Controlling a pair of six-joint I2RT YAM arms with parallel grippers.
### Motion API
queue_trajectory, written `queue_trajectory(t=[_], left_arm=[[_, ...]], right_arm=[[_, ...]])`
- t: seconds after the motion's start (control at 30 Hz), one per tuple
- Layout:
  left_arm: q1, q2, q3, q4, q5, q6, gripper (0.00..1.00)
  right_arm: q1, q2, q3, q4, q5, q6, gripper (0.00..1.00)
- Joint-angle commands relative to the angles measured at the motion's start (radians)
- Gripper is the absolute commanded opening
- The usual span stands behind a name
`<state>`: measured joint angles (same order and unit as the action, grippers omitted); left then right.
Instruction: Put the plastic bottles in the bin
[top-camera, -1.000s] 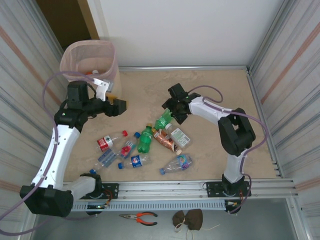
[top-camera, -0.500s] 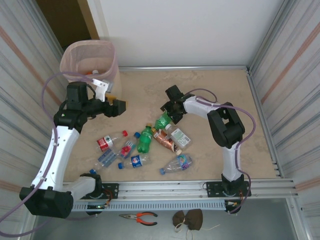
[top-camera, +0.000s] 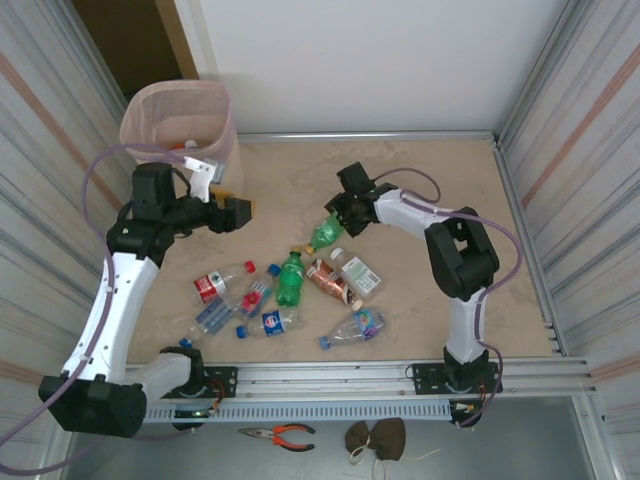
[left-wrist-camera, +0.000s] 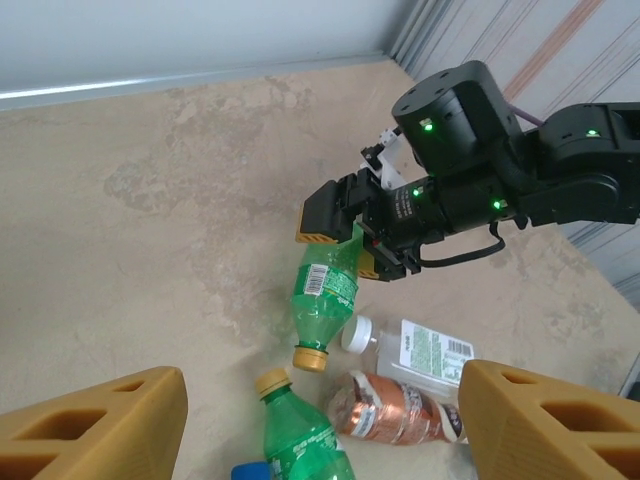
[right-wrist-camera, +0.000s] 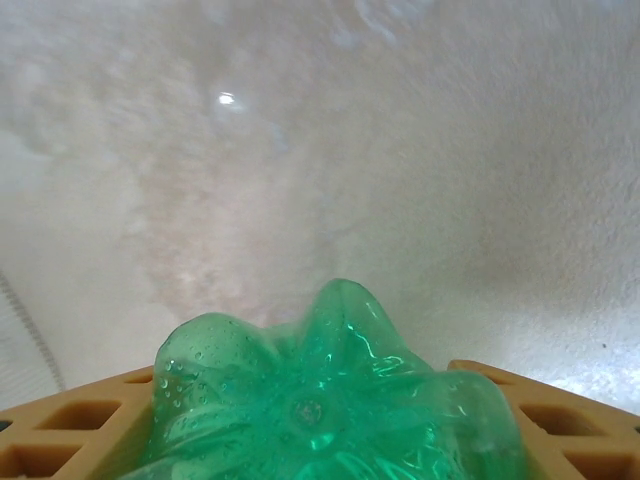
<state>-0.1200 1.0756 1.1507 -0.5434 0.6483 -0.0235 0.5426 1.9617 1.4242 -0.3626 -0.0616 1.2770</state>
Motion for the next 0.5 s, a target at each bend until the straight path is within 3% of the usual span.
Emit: queue_trajectory(t=[0.0, 0.2, 0.47], left_arm=[[-0.005, -0.028, -0.019, 0.087, 0.059, -0.066, 0.72], [-0.007, -0.028, -0.069, 0.271, 0.152, -0.176, 0.72], [-0.106, -0.028, -0.094, 0.514, 0.225, -0.216, 0.75]], right_arm=[[-0.01, -0.134, -0.006, 0.032, 0.066, -0.129, 0.59], [-0.018, -0.329, -0.061, 0.111, 0.038, -0.409, 0.56], [-0.035, -0.603, -0.142, 0.187, -0.202, -0.775, 0.54]])
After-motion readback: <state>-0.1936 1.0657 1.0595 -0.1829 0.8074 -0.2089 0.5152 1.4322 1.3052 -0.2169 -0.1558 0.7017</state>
